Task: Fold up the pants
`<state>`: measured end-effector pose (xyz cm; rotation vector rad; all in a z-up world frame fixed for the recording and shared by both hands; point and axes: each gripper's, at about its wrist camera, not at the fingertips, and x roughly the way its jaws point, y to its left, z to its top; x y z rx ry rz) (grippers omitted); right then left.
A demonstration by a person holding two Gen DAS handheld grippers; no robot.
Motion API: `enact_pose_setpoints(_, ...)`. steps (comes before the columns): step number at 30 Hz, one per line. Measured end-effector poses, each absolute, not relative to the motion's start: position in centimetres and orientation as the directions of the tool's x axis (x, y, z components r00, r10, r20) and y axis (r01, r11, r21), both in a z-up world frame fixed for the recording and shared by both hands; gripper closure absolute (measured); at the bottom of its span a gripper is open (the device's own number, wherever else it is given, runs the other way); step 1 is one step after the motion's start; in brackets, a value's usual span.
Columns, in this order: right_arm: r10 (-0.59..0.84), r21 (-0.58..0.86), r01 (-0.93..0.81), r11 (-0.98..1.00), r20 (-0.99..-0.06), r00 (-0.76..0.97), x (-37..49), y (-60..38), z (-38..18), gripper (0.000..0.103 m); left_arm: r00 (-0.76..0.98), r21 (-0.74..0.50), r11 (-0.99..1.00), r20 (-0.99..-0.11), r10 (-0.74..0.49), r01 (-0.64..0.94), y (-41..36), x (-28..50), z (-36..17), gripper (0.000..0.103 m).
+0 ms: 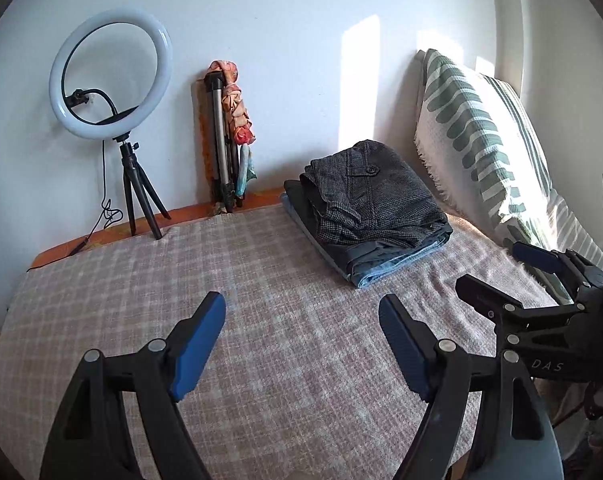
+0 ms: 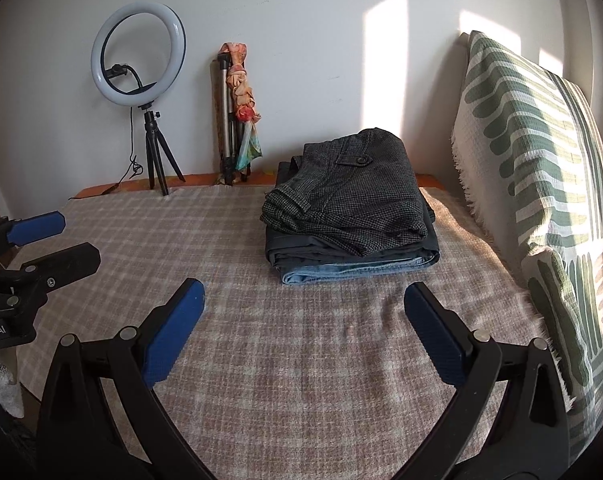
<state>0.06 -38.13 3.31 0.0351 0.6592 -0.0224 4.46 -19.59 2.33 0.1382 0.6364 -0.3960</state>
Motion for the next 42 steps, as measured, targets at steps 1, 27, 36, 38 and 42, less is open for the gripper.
enact_pose_setpoints(1,-0.008,0.025,0.029,0.999,-0.612,0.791,0.0,-38.0,3.2,0.001,0.735,0.006,0.917,-0.600,-0.316,0.399,-19.4,4.4,2.3,0.025)
enact_pose_setpoints(27,-0.015,-0.010,0.011,1.000,-0.600,0.800,-0.5,-36.7,2.8,0.001,0.757,-0.028,0.937,-0.581,-0.298,0.348,-15.5,3.7,1.7,0.025)
enact_pose_setpoints(36,-0.015,-0.012,0.010,1.000,-0.598,0.801,-0.5,-36.4,2.9,0.001,0.755,-0.024,0.940,-0.588,-0.289,0.341,-15.5,3.7,1.7,0.025)
enact_pose_setpoints(38,-0.014,-0.013,0.008,1.000,-0.598,0.801,-0.5,-36.4,2.9,0.001,0.757,-0.016,0.939,-0.588,-0.286,0.343,-15.6,3.5,1.7,0.025)
enact_pose_setpoints(42,-0.011,-0.017,0.001,1.000,-0.597,0.802,-0.3,-36.2,3.2,0.001,0.757,-0.011,0.946,-0.597,-0.266,0.324,-15.6,3.6,1.7,0.025)
